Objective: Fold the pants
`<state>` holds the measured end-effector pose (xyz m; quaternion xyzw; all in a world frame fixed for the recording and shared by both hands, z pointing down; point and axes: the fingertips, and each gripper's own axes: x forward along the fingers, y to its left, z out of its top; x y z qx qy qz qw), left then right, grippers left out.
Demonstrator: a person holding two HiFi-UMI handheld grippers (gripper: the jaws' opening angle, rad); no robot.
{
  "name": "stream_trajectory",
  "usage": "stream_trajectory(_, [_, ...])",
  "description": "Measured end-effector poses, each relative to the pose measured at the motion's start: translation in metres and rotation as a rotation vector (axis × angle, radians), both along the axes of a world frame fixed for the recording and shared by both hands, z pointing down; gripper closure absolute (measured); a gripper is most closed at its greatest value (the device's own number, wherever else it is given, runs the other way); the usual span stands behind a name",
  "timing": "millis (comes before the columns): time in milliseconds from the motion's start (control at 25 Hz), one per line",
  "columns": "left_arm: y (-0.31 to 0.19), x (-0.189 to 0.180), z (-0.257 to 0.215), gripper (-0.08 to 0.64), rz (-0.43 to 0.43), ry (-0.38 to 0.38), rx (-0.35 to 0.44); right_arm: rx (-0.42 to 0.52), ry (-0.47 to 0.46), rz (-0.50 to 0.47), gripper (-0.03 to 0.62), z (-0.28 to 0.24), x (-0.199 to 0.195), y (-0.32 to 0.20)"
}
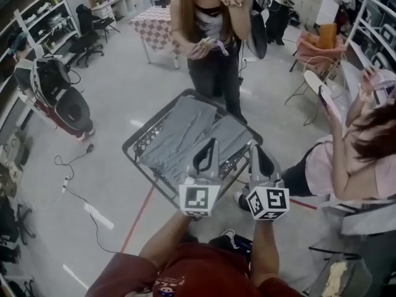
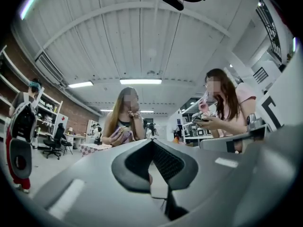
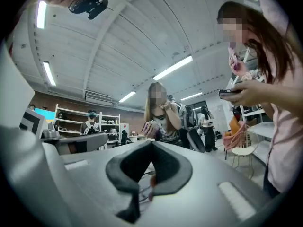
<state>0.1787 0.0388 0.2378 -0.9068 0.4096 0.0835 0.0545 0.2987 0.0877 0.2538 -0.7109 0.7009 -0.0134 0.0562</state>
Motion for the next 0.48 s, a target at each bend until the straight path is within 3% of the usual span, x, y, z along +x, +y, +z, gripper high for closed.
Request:
stream_trajectory(320, [0.022,0.015,0.002,0.554,-0.184,0.001,-0.032,-0.003,-0.007,-0.173,0.591,-0.002,0.027,0.005])
stream_trajectory(480, [0.029,0.023,0.002,0.554,-0.237,-0.009,-0.034,-0.012,-0.017,-0.226,0.591,0.002,0.038,0.007])
